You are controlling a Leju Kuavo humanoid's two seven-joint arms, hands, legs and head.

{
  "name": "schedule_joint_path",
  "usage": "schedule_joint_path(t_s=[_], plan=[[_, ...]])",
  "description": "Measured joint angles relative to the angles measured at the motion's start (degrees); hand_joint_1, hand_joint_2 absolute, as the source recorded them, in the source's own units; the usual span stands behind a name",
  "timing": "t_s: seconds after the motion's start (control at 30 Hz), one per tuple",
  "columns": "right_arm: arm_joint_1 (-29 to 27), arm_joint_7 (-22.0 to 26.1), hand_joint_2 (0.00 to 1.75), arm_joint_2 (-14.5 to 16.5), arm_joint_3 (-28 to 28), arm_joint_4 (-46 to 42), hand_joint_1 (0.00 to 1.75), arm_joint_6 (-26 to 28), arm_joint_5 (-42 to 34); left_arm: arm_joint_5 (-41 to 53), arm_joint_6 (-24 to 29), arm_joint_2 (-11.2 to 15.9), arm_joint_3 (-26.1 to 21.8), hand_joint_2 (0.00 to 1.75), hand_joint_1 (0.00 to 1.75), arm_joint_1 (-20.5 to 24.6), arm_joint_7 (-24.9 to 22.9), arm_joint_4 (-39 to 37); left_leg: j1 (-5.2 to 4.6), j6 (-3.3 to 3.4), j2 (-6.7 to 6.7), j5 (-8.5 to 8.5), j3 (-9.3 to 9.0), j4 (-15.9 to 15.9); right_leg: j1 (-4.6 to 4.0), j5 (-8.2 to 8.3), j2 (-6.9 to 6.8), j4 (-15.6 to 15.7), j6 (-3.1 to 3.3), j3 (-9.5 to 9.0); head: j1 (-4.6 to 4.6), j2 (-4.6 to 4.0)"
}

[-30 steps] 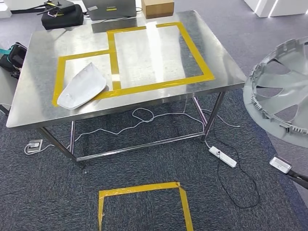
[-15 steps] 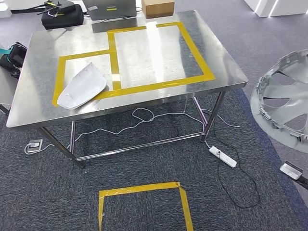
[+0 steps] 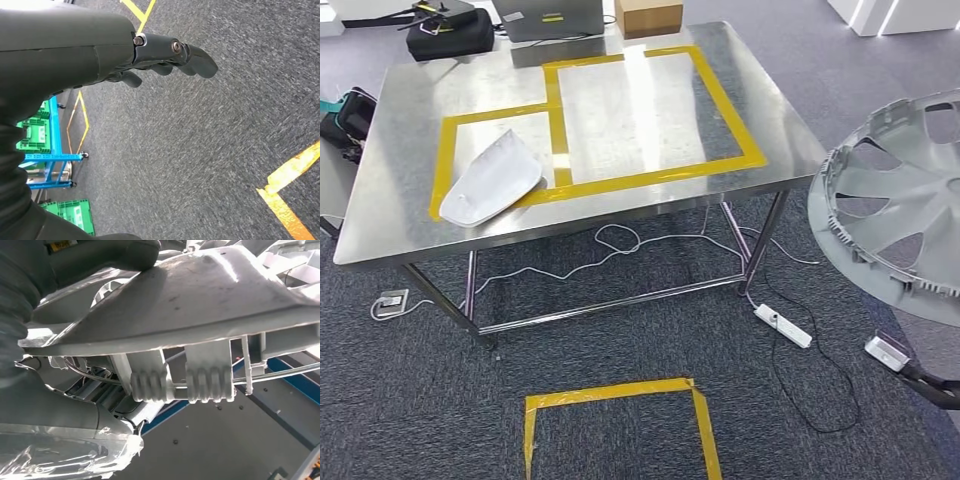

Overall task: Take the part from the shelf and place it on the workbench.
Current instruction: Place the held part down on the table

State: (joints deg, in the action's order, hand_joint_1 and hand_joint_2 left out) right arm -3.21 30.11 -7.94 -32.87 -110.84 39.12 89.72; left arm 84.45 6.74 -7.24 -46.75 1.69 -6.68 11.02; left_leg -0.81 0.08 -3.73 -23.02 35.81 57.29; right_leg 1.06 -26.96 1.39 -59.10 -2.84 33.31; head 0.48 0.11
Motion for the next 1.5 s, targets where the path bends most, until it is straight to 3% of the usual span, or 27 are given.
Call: schedule_joint_path(t_s=[0.27,0.33,0.4,0.57,0.83,1.07,1.2,1.27,1.33,1.43,1.5], plan=[[0.9,-4.7,1.75,2.7,3.4,1.7,1.75,0.0,0.1,0.0,0.1,0.1,0.0,1.75,0.00,0.3,0.2,0.0,-0.01,0.00,0.00,0.00,0.01,0.0,0.00,0.00,0.00,0.0,0.00,0.00,0.00,0.00],[1.1,-9.3,1.75,3.5,6.9,3.6,1.75,0.0,-0.9,0.0,0.0,0.2,0.0,1.75,0.00,0.3,0.2,0.0,-0.01,0.00,0.00,0.00,0.02,0.0,0.00,0.00,0.00,0.0,0.00,0.00,0.00,0.00],[1.5,-13.8,1.75,4.1,11.3,6.8,1.75,0.0,-5.5,0.1,0.0,0.3,0.0,1.75,0.00,0.3,0.1,0.0,0.01,0.00,0.02,0.00,0.01,0.0,-0.01,0.00,0.02,0.0,0.01,0.00,0.01,0.00],[2.7,-15.1,1.75,5.0,20.1,16.5,1.75,0.0,-25.1,0.1,-0.3,0.4,0.0,1.75,0.00,0.5,-0.2,0.0,0.02,-0.01,0.05,0.01,0.00,0.0,-0.02,0.01,0.01,0.0,0.02,0.01,0.00,0.00],[3.1,-16.6,1.75,4.5,27.9,22.2,1.75,-2.0,-34.4,0.1,-0.4,0.4,0.0,1.75,0.00,0.4,-0.3,0.0,0.02,-0.01,0.04,0.01,0.05,0.0,-0.02,0.01,0.01,0.0,0.03,0.05,-0.01,0.00],[3.3,-17.6,1.75,3.3,31.3,24.2,1.75,-4.1,-35.8,0.1,-0.2,0.5,0.0,1.75,0.00,0.4,-0.3,0.0,0.01,-0.01,0.04,0.00,0.11,0.0,-0.01,0.01,0.00,0.0,0.02,0.10,-0.01,0.00],[3.3,-20.6,1.75,2.7,32.4,25.3,1.75,-2.7,-25.7,0.1,-0.1,0.6,-0.1,1.75,0.00,0.4,-0.6,0.0,0.01,-0.01,0.04,0.01,0.12,0.0,-0.01,0.01,0.00,0.0,0.02,0.10,-0.01,0.00],[3.3,-25.0,1.75,1.8,32.7,25.4,1.75,-1.4,-14.6,0.2,-0.1,0.6,-0.2,1.75,0.00,0.4,-1.0,0.0,-0.01,0.00,0.04,0.01,0.12,0.0,0.02,0.02,0.00,0.0,0.02,0.12,-0.02,0.00],[3.4,-32.8,1.75,-2.4,33.7,25.2,1.75,-1.2,-4.7,0.2,-0.1,0.6,-0.4,1.75,0.00,0.4,-1.1,0.0,-0.09,0.10,-0.05,0.08,0.22,0.0,0.09,0.04,-0.16,0.0,-0.02,0.13,-0.02,0.00],[8.3,-53.8,1.75,-14.4,39.7,25.0,1.75,-5.6,-0.2,0.2,-0.1,0.6,-0.8,1.75,0.00,0.4,-1.3,0.0,-0.29,0.32,-0.23,0.31,0.75,0.0,0.22,0.30,-0.38,0.0,-0.21,0.45,0.04,0.00],[15.4,-66.8,1.75,-22.1,48.6,25.2,1.75,-10.3,0.1,0.3,-0.1,0.7,-0.9,1.75,0.00,0.6,-1.4,0.0,-0.32,0.38,-0.14,0.48,0.94,0.0,0.31,0.52,-0.24,0.0,-0.27,0.82,0.02,0.00]])
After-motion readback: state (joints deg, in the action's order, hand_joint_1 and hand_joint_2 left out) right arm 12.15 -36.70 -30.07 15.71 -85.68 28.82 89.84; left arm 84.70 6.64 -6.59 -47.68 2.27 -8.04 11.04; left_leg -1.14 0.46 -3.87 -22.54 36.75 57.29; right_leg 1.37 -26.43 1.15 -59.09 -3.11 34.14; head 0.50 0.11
